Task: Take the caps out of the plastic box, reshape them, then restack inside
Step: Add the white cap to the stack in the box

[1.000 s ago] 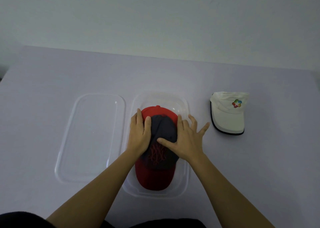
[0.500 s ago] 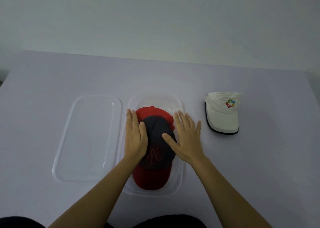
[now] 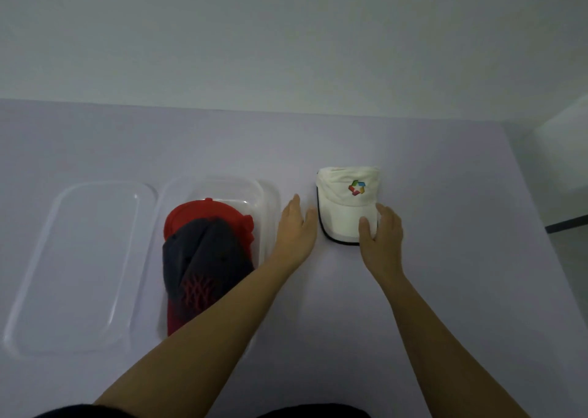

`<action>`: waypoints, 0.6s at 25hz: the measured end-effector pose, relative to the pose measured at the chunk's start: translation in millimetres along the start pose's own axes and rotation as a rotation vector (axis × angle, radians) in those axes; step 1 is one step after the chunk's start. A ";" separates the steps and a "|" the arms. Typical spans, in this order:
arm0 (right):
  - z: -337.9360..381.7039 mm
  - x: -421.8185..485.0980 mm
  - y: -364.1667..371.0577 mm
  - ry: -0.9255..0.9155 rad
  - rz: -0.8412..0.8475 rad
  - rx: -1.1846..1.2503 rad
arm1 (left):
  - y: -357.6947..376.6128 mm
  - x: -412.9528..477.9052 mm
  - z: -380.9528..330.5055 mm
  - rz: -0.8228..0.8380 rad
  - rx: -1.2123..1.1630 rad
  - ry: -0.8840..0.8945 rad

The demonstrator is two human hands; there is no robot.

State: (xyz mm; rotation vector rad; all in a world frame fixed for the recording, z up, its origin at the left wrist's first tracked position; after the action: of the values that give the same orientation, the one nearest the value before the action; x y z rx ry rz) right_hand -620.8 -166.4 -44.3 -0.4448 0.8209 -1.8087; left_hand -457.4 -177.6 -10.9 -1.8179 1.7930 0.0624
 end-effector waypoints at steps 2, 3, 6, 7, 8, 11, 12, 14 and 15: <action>-21.2 22.1 -7.2 0.157 0.081 0.087 | 20.0 19.9 4.0 0.030 -0.009 -0.114; -28.6 30.7 -8.6 0.279 0.142 0.158 | 27.3 29.2 6.0 0.036 -0.040 -0.169; -37.4 43.0 -7.8 0.560 0.244 0.372 | 44.1 47.4 11.9 0.041 -0.185 -0.334; -39.5 45.9 -6.9 0.597 0.239 0.427 | 50.9 49.9 11.8 0.044 -0.217 -0.368; -39.8 47.8 -5.3 0.616 0.233 0.470 | 57.4 51.4 12.1 0.040 -0.239 -0.383; -44.3 50.4 2.9 0.667 0.258 0.580 | 71.5 54.0 16.1 0.010 -0.260 -0.401; -44.5 51.2 4.7 0.700 0.279 0.669 | 74.3 55.6 18.5 0.007 -0.288 -0.416; -41.1 51.1 2.8 0.796 0.334 0.896 | 77.1 56.1 20.1 0.019 -0.352 -0.459; -38.4 49.7 0.2 0.842 0.360 0.977 | 77.4 54.8 19.2 0.023 -0.371 -0.475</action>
State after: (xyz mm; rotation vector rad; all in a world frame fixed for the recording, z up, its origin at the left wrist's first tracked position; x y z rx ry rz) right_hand -664.2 -199.8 -75.1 1.0801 0.3954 -1.7822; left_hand -517.1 -213.3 -78.0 -1.8244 1.5250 0.8133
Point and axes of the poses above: each hand's wrist, its own x-axis towards the middle knuckle, its own y-axis out of the palm, z = x × y, the point moved 1 cm from there along x, towards the middle knuckle, and after that the axes turned 5 degrees about -z, right-handed, at the moved point
